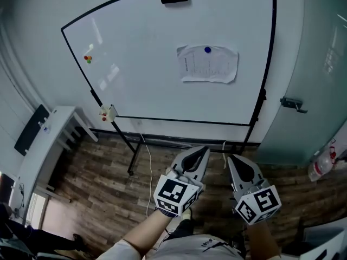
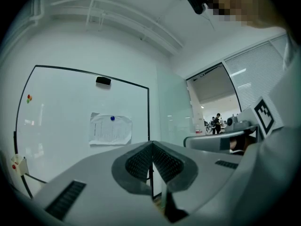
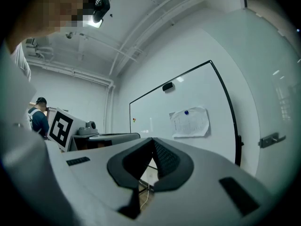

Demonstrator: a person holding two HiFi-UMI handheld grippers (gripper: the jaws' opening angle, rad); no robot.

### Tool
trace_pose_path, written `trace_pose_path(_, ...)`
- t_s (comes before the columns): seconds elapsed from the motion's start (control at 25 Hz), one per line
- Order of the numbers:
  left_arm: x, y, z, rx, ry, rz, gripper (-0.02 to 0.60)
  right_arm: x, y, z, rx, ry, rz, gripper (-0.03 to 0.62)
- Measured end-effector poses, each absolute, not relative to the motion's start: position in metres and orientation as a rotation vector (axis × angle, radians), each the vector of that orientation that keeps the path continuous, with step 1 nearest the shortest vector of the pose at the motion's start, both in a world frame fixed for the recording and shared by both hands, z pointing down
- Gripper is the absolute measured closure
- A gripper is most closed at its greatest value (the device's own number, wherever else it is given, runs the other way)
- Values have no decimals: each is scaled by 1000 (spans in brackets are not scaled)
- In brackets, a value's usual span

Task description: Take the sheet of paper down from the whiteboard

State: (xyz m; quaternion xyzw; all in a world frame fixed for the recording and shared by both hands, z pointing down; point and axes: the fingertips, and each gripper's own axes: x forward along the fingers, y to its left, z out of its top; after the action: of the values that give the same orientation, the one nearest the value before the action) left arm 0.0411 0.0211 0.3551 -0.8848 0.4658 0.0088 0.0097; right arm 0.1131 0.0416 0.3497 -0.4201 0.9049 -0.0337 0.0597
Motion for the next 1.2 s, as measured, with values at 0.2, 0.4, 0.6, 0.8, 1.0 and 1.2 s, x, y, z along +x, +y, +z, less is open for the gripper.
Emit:
trace_pose_path(0.2,18,-42,342,-2736,1392,32,568,90,-20,340,-1340,2725,-63,582)
trace_pose_path(0.4,-3,-105,330,-2752,1311,54,568,65,-78,330,-1421,2677,-37,581)
trace_pose_path(0.6,-16,-155,327,-2769,1241,64,568,44,-125,328,-1493,2653,-1,581)
trace_pose_path(0.8,-19,-198,319,-2729,1218,54,568,41,-164,319,-1560,2680,122,580)
trace_pose_path(1.0,-14,-246,310,-2674,1233,32,568,46,-213,299,-1568,2732,284,580)
trace_pose_path(1.2,-4,-288,296,-2561,1279,-17,568,57,-260,278,-1521,2752,438,580)
